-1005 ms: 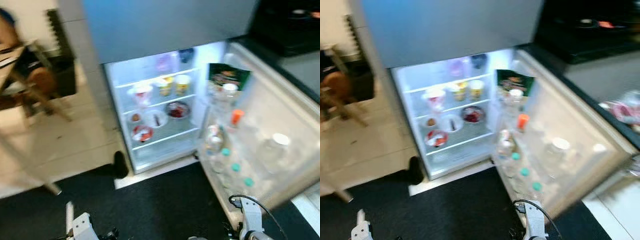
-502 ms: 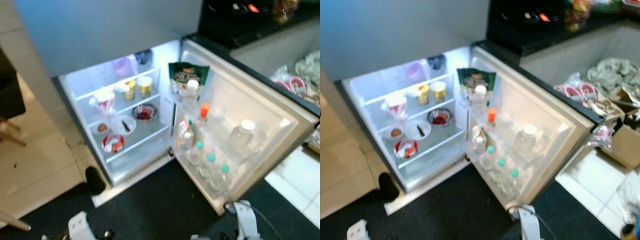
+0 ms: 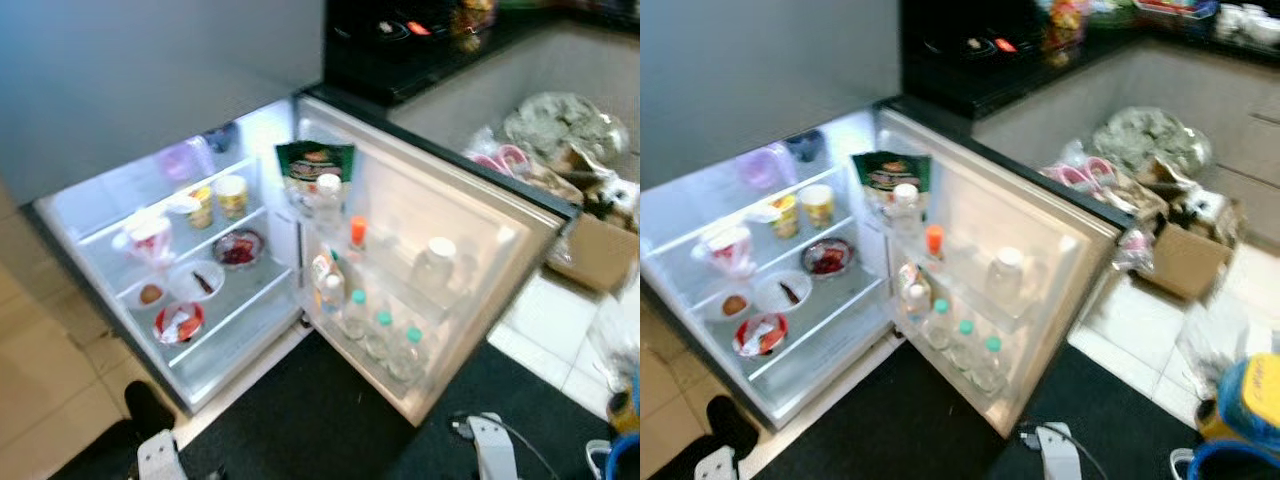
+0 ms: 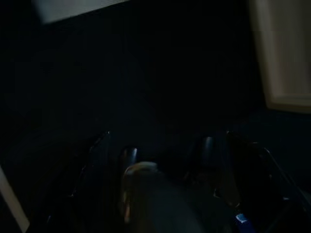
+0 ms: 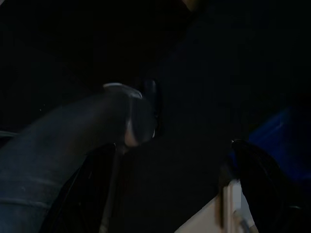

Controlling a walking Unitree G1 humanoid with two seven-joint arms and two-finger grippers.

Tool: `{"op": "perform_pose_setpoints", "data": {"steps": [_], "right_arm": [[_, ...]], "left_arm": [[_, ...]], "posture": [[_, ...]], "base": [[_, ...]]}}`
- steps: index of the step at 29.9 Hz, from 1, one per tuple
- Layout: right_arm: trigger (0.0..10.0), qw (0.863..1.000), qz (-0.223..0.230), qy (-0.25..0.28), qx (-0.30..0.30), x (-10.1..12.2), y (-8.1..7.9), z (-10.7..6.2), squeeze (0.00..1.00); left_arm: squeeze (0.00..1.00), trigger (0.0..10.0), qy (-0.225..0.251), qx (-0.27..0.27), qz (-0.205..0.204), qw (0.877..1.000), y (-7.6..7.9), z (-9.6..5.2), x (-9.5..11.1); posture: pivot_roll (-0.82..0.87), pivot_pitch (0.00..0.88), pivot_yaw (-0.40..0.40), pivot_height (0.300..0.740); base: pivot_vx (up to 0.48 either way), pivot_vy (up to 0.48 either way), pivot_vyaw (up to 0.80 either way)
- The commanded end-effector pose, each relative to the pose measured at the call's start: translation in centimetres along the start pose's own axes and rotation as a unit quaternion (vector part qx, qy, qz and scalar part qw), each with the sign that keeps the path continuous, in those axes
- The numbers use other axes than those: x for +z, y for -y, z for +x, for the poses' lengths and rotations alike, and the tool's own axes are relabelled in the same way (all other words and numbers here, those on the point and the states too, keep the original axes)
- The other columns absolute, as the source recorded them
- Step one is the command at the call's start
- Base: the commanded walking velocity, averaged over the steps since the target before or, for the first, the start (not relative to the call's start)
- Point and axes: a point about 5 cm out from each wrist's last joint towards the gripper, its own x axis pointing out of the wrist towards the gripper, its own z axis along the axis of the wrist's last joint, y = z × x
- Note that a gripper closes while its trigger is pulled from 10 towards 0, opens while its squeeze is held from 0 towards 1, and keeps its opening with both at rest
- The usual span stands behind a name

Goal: Restocking fridge

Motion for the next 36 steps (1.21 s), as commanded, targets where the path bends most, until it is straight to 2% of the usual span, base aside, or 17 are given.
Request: {"op": "perform_pose_setpoints", "data": {"steps": [1,5,8,13,25,27,36], "right_arm": [[10.0,1.000,-0.006,0.004,-0.010,0.27,0.66,-0.15,0.00],[10.0,1.000,-0.010,0.007,-0.013,0.37,0.76,-0.18,0.00],[10.0,1.000,0.005,0.010,-0.017,0.40,0.82,-0.18,0.00],[10.0,1.000,0.005,0.015,-0.011,0.57,0.65,-0.16,0.00],[10.0,1.000,0.006,0.023,-0.014,0.94,0.86,-0.23,0.00],[10.0,1.000,0.006,0.023,-0.014,0.88,0.87,-0.23,0.00],[10.0,1.000,0.008,0.022,-0.013,0.65,0.79,-0.19,0.00]], "left_arm": [[0.00,10.0,-0.011,-0.013,-0.010,1.000,0.16,-0.09,-0.64],[0.00,10.0,-0.012,-0.012,-0.012,1.000,0.08,-0.12,-0.72],[0.00,10.0,-0.015,-0.014,-0.004,1.000,0.07,-0.13,-0.74],[0.00,10.0,-0.018,-0.021,-0.003,1.000,-0.02,-0.16,-0.71],[0.00,10.0,-0.026,-0.032,0.001,0.999,0.27,-0.15,-0.99],[0.00,10.0,-0.033,-0.024,0.014,0.999,0.15,-0.20,-1.22],[0.00,10.0,-0.035,-0.039,0.014,0.999,0.29,-0.22,-1.28]], "posture": [[-0.04,0.000,0.003,0.740],[-0.04,0.000,0.005,0.740],[-0.04,0.000,0.005,0.740],[-0.05,0.000,0.009,0.740],[-0.05,0.000,0.010,0.740],[-0.05,0.000,0.010,0.740],[-0.05,0.000,0.014,0.740]], "base": [[0.000,0.000,-0.76],[0.000,0.000,-0.75],[0.000,0.000,-0.66],[0.000,-0.061,0.00],[0.000,-0.459,0.00],[0.000,0.000,0.00],[0.000,-0.053,0.00]]}}
